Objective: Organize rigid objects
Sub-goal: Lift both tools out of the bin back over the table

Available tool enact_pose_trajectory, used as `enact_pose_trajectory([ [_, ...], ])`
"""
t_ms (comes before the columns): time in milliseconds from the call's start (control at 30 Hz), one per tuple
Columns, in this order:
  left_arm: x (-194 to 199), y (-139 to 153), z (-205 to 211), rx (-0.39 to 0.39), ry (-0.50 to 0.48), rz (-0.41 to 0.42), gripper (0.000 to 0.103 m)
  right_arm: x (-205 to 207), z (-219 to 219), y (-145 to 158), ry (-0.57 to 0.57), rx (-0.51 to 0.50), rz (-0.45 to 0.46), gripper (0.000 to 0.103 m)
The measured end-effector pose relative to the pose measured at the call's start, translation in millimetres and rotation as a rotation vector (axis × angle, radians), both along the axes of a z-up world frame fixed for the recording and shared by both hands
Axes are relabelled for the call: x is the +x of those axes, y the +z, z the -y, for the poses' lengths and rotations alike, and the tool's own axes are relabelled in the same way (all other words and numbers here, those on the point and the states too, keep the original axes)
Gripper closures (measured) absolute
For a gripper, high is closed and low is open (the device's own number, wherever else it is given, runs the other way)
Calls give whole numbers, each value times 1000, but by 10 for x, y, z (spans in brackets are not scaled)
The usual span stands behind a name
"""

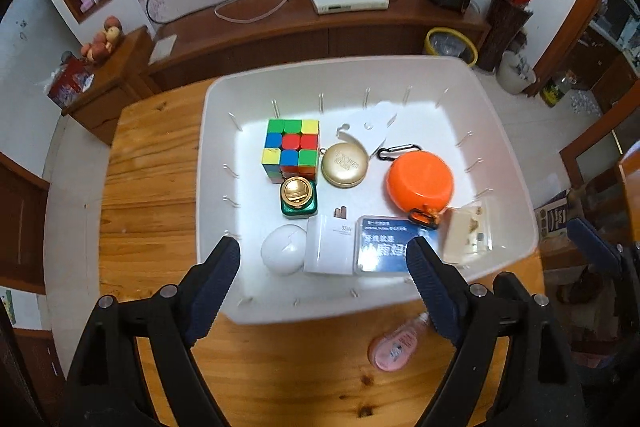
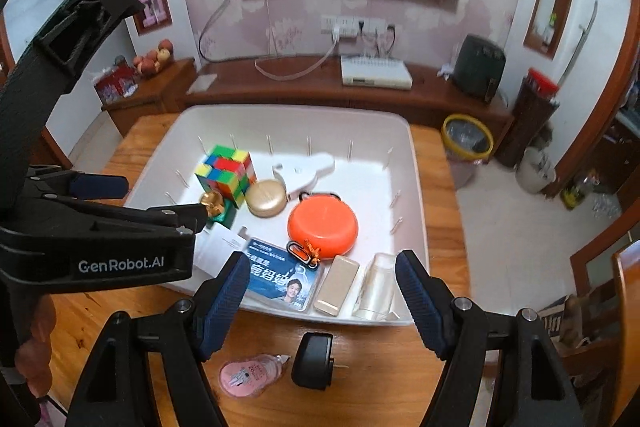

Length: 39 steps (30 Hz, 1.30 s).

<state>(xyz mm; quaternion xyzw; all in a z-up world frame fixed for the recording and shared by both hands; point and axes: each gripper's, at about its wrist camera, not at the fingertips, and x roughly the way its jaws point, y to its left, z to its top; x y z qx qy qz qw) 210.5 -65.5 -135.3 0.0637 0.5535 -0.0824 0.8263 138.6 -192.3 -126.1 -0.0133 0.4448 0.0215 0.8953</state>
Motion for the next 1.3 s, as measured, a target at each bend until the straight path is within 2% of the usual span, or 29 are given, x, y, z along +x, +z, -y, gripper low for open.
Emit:
enact_pose_trajectory([
  [267,-468,399,-115,-29,-6,101,14,-469,30,361,-20,30,82,27],
  [333,-602,469,-156,-38,-5,125,10,-561,52,401,-24,33,88,27],
  [533,-933,488,-233,-42,-10,177,10,-863,159,364,-23,56,95,27],
  [733,-1194,146,-266,-69,-31,146,10,-1070,240,52,-2,47,51,27],
  [900,-1316,-260,-197,-61,-75,87,10,-1133,329,-381,-24,75,-24,27],
  [1033,-1334,-550,-98,-42,-119,59,10,-1132,341,-707,-33,88,-81,27],
  [1300,-1217,-1043,101,-63,-186,-8,10,-1037,296,-1190,-9,69,-152,27],
])
